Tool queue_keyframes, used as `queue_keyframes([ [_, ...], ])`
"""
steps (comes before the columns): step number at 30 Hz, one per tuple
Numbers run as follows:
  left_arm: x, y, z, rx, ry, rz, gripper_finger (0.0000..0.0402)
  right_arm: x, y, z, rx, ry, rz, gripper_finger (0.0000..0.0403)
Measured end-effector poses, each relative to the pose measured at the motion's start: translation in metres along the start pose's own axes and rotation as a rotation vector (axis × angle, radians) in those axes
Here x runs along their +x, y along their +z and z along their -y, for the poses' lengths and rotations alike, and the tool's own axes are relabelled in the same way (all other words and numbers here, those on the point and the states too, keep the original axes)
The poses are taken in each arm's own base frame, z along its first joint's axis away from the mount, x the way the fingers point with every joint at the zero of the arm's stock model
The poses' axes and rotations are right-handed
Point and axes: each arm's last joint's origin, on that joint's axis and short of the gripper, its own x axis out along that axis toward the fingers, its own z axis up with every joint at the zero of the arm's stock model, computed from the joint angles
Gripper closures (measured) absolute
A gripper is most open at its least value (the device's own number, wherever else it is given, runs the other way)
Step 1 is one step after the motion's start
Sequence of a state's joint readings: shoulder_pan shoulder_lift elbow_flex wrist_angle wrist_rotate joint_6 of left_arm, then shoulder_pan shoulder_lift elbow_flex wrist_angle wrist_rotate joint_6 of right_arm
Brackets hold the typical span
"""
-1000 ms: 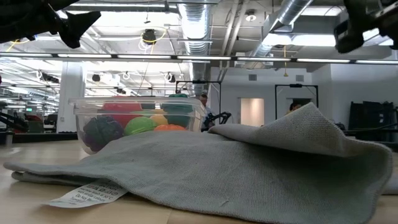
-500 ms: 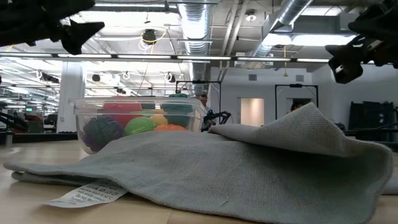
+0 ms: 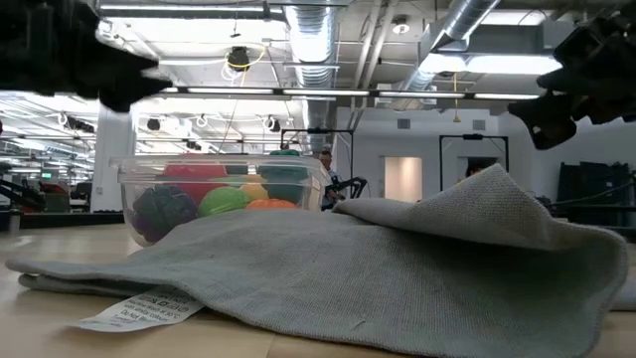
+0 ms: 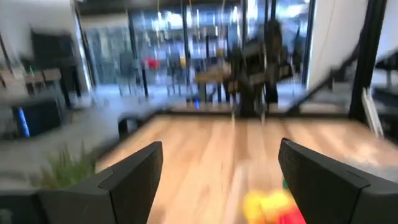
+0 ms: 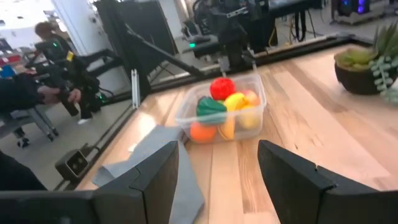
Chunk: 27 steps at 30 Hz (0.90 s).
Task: Pick and placing Produce into tupperware
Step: Return to Home Position
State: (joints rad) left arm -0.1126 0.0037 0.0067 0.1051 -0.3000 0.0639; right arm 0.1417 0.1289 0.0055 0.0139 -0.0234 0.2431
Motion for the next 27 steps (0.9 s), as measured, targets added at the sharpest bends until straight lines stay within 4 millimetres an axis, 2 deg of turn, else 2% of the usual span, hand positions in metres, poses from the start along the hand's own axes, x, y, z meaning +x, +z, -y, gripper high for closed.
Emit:
queue_keyframes([
  [7, 0.0008, -0.0041, 0.0013, -0.087, -0.027, -0.07, 0.0093, 0.0034, -0.0045, 0.0012, 0.004, -0.014, -0.055, 0.0158],
  [11, 0.001, -0.0046, 0.002, -0.007, -0.052, -0.077, 0.0093, 0.005, -0.0067, 0.0018, 0.004, -0.02, -0.082, 0.0158],
  [16, 0.0002, -0.0063, 0.0064, 0.108, -0.212, -0.083, 0.0093, 0.0059, -0.0082, 0.0021, 0.017, -0.024, -0.099, 0.0158],
  [22, -0.0007, -0.0074, 0.009, 0.136, -0.305, -0.084, 0.0093, 0.006, -0.0083, 0.002, 0.08, -0.026, -0.101, 0.0158],
  [27, -0.0006, -0.0074, 0.0089, 0.136, -0.3, -0.085, 0.0093, 0.006, -0.0084, -0.0015, -0.046, 0.052, -0.11, 0.0158],
])
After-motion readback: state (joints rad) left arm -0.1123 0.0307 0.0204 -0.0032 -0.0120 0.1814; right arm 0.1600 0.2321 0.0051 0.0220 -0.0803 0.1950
